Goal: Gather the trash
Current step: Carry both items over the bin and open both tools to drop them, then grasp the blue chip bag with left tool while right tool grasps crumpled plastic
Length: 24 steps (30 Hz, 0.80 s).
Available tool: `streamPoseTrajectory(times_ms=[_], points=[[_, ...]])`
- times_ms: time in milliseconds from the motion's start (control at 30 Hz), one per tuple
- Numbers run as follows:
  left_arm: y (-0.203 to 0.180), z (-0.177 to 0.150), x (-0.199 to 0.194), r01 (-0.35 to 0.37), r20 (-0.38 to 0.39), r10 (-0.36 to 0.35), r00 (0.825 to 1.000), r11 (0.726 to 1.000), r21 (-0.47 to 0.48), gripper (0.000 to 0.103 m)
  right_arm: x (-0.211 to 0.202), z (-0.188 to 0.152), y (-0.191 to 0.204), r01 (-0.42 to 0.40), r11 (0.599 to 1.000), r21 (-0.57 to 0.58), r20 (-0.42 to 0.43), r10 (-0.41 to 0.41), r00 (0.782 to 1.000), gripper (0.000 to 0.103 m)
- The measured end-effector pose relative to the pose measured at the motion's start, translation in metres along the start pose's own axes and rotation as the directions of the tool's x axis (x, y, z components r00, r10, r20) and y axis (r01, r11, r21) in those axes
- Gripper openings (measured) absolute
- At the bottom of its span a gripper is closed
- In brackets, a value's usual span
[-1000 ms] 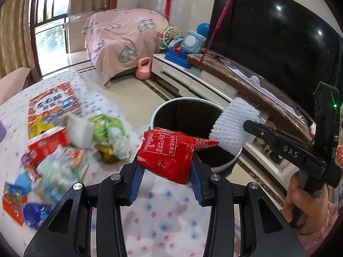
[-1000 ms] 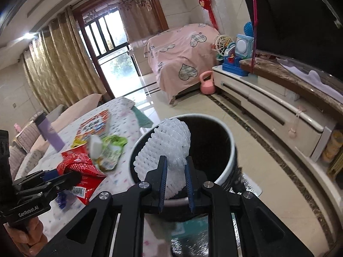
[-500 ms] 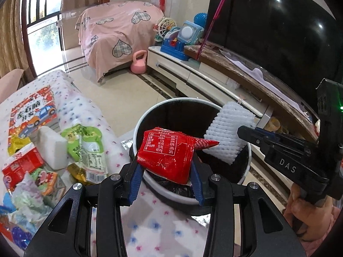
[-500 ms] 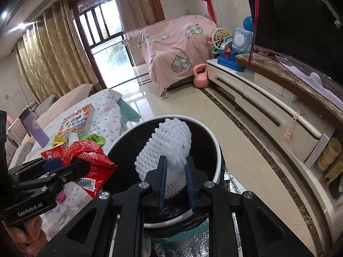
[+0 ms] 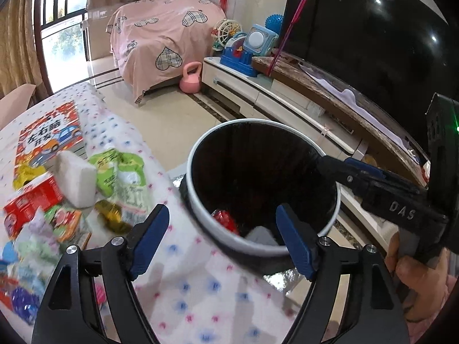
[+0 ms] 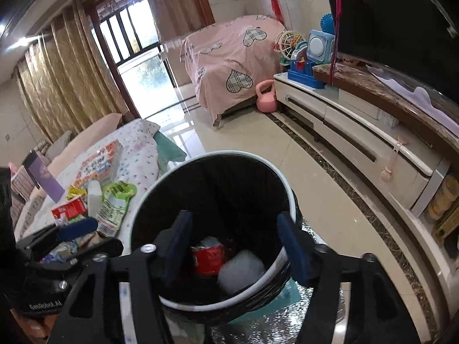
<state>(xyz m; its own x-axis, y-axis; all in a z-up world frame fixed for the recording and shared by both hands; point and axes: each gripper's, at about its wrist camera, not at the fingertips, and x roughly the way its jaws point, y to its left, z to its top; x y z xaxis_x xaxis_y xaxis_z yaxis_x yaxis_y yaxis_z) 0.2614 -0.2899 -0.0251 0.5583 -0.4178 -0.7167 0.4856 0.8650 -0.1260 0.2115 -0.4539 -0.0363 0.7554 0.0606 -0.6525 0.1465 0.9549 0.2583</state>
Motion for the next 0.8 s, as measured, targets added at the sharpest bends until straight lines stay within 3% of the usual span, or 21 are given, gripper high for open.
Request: streamPoseTrajectory(times_ms=[133, 433, 800], points=[[0.01, -0.019, -0.022, 0.004, 0.018, -0.004, 1.0, 1.0, -0.029, 0.081, -0.014, -0.007, 0.008, -0.033, 0.999, 0.025, 0.03, 0.032, 0.999, 0.092], [0.05, -0.06, -0.07, -0.038, 0.065, 0.046, 0.997, 0.993, -0.113, 0.082, -0.033, -0.039, 0.048, -0.121, 0.991, 0.056, 0.043, 0.119, 0.992, 0.098], [0.115, -0.11, -0.115, -0.107, 0.073, 0.128, 0.989, 0.965, -0.24, 0.082, -0.036, -0.075, 0.117, -0.209, 0.978, -0.006, 0.028, 0.209, 0.977, 0.099]])
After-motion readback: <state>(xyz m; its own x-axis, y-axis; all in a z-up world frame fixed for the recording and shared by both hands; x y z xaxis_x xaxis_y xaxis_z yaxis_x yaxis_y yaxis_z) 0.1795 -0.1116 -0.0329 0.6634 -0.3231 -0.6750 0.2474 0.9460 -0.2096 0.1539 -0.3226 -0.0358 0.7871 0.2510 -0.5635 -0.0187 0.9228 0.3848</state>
